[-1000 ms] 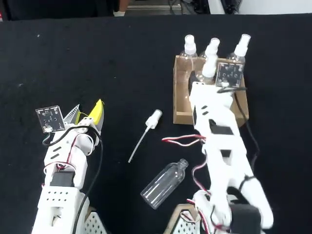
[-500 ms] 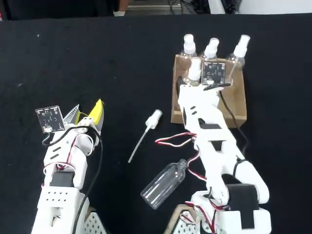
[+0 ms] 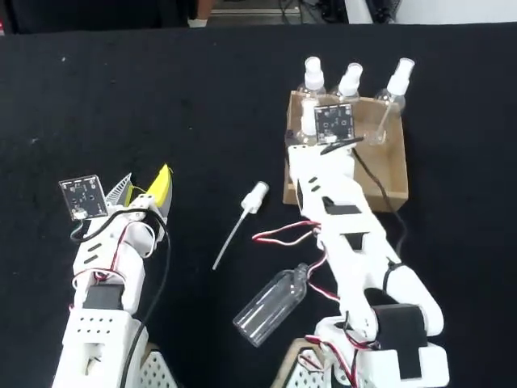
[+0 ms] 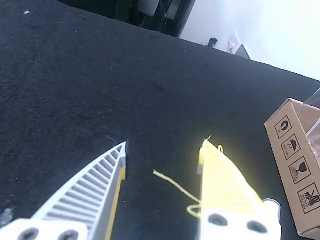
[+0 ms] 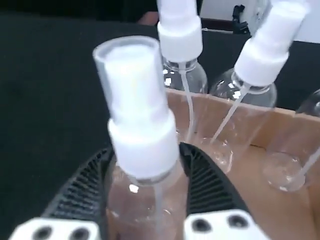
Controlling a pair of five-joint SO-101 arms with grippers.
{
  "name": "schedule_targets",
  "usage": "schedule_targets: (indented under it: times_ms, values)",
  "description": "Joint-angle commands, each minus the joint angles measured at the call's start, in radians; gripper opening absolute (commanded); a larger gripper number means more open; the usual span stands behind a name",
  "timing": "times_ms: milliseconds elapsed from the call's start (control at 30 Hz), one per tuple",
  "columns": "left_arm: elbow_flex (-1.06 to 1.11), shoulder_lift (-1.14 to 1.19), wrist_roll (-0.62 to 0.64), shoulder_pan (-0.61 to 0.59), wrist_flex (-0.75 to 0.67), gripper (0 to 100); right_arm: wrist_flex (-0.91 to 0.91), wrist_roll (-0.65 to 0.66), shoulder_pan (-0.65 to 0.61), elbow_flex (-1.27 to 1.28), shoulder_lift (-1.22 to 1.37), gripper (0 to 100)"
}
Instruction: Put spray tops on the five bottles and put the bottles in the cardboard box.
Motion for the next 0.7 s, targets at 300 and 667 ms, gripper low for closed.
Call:
schedule_targets:
  times_ms: [300,667]
  values:
    - [-0.007,-0.005,-0.008,0.002,-0.026,23,0.028,0.003,-0.029,-0.041,-0.004,19.3]
    - [-0.007,-0.005,-0.008,0.004,-0.026,23,0.104,0.003,-0.094,-0.044,-0.008,34.0]
